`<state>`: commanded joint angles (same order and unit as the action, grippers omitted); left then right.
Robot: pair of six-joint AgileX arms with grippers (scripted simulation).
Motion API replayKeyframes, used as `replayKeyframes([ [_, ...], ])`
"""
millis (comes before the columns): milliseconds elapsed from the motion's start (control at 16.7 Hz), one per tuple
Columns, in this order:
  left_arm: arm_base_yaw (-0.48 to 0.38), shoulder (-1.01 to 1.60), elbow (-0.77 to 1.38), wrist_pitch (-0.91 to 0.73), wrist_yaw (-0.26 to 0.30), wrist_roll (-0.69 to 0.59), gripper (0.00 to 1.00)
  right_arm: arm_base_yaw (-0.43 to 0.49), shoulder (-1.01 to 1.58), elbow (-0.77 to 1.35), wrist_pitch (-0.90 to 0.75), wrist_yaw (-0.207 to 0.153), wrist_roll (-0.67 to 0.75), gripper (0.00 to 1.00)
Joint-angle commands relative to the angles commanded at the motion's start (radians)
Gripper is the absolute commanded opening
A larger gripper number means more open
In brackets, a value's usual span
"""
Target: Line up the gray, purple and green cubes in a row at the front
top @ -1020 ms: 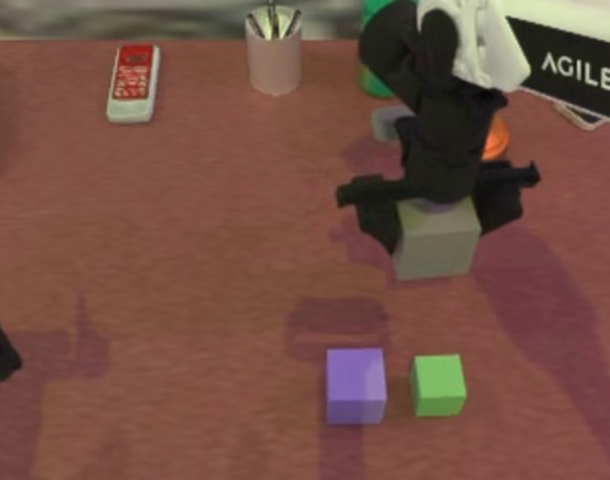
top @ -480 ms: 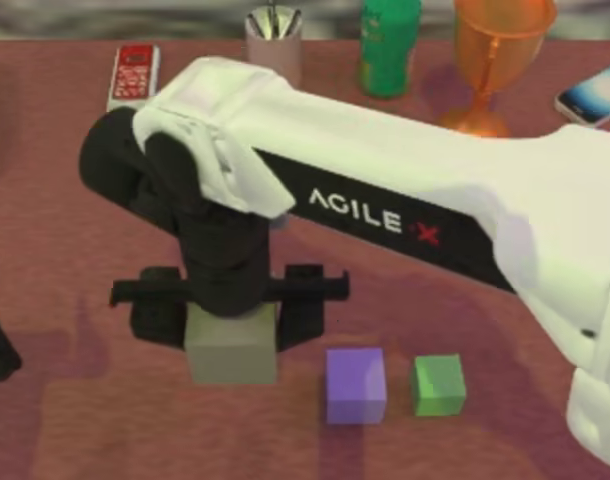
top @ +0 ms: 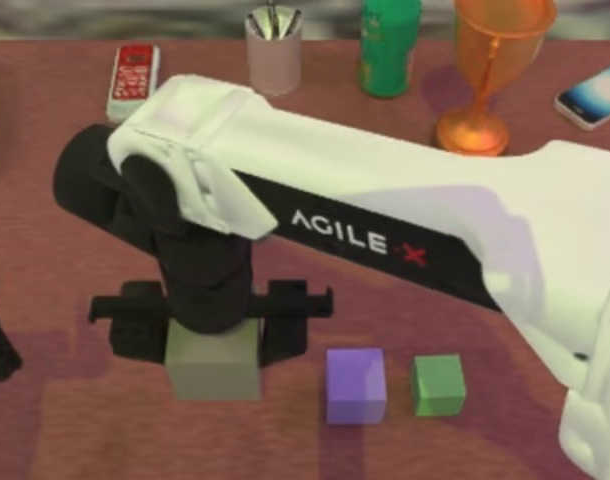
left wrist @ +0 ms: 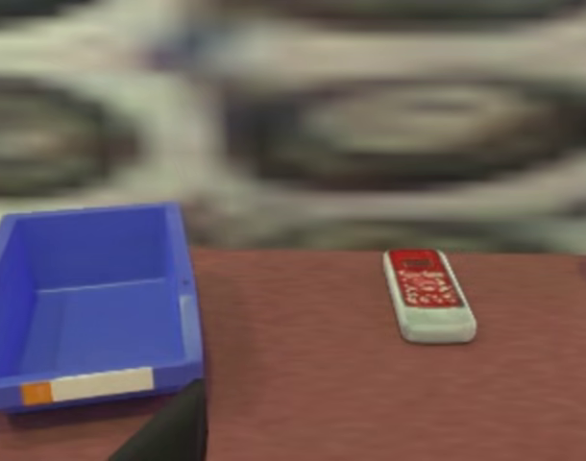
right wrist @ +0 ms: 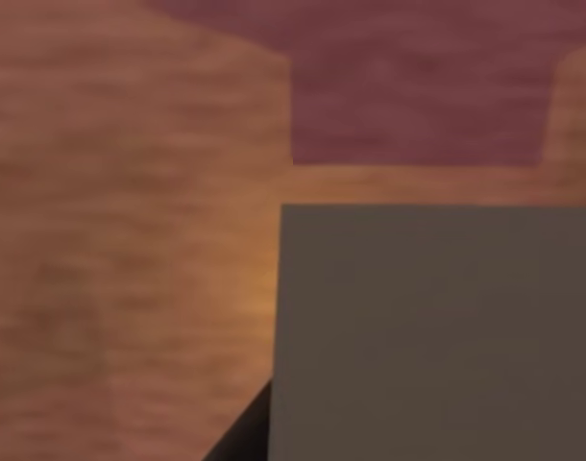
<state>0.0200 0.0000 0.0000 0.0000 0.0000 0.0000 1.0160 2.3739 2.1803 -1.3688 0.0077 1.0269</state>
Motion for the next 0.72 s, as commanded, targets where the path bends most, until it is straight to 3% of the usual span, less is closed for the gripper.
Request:
replayKeyframes([
  [420, 0.0, 0.0, 0.0, 0.0, 0.0, 0.0, 1.0, 0.003, 0.028, -0.196, 0.222, 0.001, 0.002, 0.0],
  [720, 0.0, 0.0, 0.0, 0.0, 0.0, 0.0, 1.0, 0.005, 0.031, -0.21, 0.237, 0.001, 0.002, 0.0],
])
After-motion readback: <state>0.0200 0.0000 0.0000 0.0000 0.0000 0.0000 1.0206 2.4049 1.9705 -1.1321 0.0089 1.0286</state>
